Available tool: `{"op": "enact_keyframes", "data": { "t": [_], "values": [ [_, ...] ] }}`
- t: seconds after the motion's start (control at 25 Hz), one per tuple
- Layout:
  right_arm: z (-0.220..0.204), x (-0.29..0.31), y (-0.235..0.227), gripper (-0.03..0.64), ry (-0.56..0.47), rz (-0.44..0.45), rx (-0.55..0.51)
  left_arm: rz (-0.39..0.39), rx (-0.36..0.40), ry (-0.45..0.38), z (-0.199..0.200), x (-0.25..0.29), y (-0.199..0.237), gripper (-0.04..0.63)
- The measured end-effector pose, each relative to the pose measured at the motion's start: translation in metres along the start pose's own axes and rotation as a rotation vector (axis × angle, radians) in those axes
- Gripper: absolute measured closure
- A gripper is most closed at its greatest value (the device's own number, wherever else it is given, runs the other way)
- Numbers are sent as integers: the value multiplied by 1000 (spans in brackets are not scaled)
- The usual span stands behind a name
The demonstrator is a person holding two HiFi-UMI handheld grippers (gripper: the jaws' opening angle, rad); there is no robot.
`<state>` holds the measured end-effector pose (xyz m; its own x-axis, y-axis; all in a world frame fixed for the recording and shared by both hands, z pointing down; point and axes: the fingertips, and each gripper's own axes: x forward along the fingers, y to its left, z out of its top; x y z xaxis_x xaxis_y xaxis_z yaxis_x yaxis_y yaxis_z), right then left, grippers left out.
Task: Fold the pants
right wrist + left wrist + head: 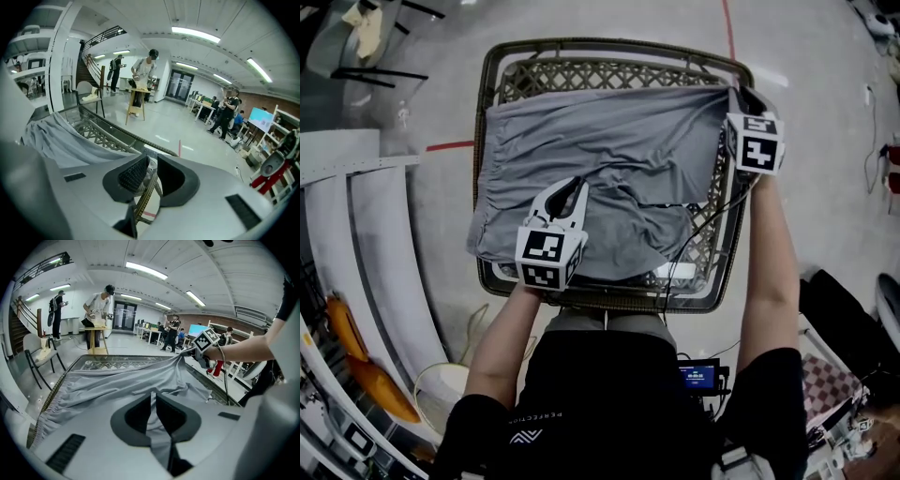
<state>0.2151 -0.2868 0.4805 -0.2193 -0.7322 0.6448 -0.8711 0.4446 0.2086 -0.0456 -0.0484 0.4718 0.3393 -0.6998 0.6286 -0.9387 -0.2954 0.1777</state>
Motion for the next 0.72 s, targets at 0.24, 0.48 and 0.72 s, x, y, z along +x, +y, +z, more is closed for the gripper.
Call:
{"op": "enact_keyframes", "data": {
  "t": [0.24,0.48,0.72],
  "values": [
    [-8,-34,19,517,-26,71,166,8,-9,-17,1,-11,8,555],
    [-32,-72,64,569,1,183,212,6,-16,-24,-4,-24,10,561],
    [-43,-115,100,572,-8,237,205,19,18,-28,-11,-40,15,574]
  ]
}}
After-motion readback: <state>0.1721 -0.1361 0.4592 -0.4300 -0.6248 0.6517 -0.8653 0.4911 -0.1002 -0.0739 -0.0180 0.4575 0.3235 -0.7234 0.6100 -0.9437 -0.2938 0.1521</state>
